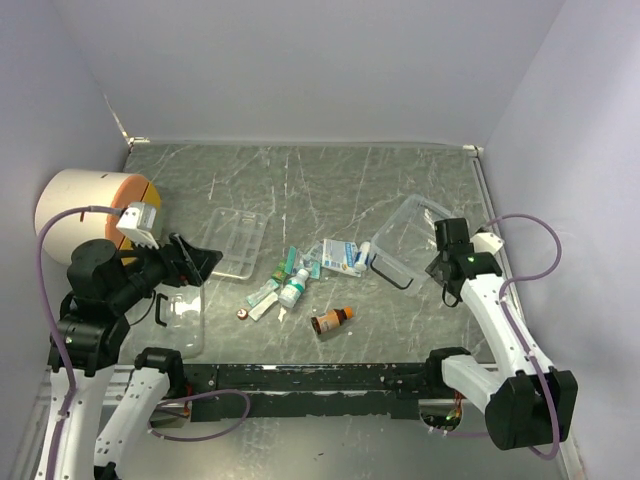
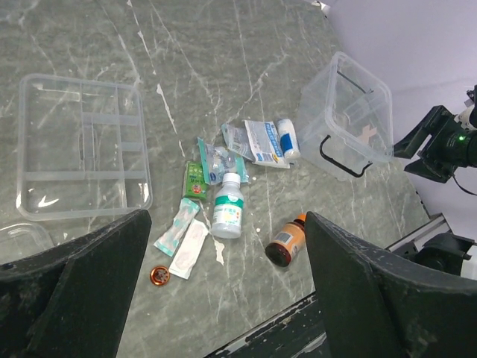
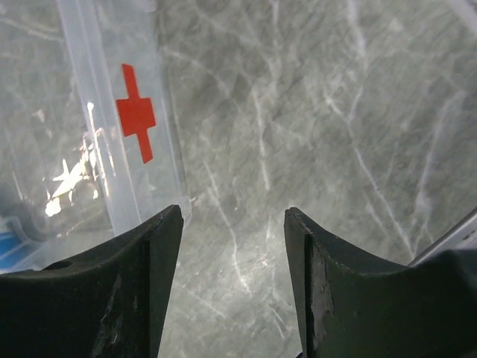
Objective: Organize the medicine kit
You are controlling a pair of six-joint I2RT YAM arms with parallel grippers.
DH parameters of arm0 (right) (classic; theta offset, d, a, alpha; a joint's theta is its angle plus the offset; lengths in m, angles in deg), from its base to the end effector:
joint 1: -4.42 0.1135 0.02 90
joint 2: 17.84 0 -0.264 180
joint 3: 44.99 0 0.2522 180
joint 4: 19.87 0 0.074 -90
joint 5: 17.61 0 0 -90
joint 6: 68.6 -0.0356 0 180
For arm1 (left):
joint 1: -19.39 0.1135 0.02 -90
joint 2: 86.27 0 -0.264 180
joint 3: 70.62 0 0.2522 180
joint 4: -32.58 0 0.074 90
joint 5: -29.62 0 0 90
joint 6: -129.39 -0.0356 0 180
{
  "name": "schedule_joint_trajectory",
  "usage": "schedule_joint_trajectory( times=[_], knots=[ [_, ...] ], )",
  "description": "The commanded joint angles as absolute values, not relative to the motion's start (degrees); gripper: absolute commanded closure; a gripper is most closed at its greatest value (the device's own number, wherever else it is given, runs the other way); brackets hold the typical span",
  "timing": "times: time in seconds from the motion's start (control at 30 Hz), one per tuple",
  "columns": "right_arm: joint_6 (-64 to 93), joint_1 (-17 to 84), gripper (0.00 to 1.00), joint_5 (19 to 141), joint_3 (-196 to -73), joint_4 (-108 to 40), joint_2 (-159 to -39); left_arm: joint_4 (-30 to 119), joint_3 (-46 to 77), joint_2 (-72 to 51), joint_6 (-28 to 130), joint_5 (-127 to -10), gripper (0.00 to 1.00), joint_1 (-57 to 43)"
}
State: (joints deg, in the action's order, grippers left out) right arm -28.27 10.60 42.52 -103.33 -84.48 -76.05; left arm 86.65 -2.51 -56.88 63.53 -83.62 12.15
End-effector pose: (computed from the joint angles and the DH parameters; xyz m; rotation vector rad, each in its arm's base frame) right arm 0.1792 0.0016 0.2438 1.0638 2.2604 -0.3232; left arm 0.0872 -0.0252 0.3726 0.0152 1.8834 -0.7520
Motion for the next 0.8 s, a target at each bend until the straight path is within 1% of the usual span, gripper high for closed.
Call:
schedule_joint_trajectory(
  times=[0.0, 0.1, 0.23, 0.4, 0.6, 0.77],
  knots=[
    [-25.37, 10.16, 0.43, 49.71, -102.31, -79.25, -73.93, 81.06, -3.86, -56.52, 64.46, -85.25, 0.05, 12.8],
    [-22.03, 10.22, 0.43, 53.21, -100.54, -74.27, -72.96, 78.59, -4.19, -55.94, 64.81, -84.09, 0.04, 12.8],
    [-18.32, 10.2, 0.43, 58.84, -97.56, -66.67, -72.7, 73.45, -5.06, -54.15, 64.33, -85.53, 0.05, 12.8],
    [-15.54, 10.16, 0.43, 66.76, -94.69, -57.69, -76.19, 68.46, -4.38, -50.38, 64.45, -86.55, 0.05, 12.8],
    [-12.15, 10.23, 0.43, 71.75, -96.89, -52.37, -80.61, 65.8, -4.62, -46.99, 63.72, -85.71, 0.06, 12.8],
    [-11.81, 10.36, 0.43, 72.78, -98.85, -47.7, -83.5, 64.87, -5.28, -44.68, 62.3, -84.09, 0.07, 12.8]
  ],
)
